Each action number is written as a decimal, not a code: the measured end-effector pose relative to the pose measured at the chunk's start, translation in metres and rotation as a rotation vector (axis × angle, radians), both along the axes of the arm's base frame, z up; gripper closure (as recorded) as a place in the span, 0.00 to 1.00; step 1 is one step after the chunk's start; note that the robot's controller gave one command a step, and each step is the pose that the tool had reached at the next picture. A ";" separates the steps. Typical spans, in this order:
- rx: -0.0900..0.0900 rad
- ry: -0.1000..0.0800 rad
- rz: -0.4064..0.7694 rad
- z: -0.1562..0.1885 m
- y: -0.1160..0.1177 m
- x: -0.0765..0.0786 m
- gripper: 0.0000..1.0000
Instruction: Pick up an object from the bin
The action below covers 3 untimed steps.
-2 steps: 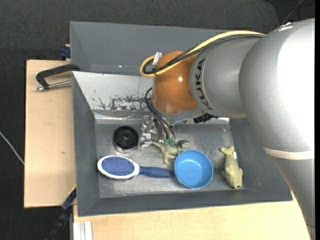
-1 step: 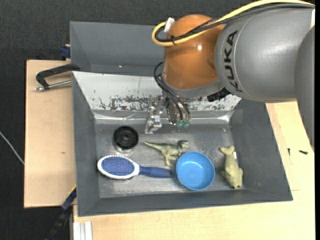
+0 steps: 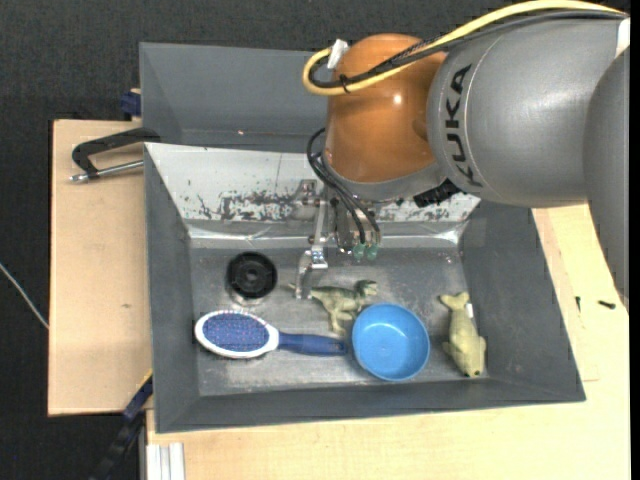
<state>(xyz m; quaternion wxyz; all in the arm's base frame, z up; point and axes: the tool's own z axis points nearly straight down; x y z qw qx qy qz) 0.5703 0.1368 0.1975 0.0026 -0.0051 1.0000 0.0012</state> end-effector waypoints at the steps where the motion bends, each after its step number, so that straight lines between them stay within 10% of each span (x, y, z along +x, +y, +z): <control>1: -0.003 0.014 0.186 -0.121 -0.024 -0.069 0.00; 2: -0.001 0.004 0.185 -0.118 -0.024 -0.066 1.00; 3: -0.002 -0.009 0.335 0.052 -0.024 -0.058 1.00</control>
Offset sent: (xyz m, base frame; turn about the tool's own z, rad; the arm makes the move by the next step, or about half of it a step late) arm -0.0662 -0.0245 -0.1184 -0.1863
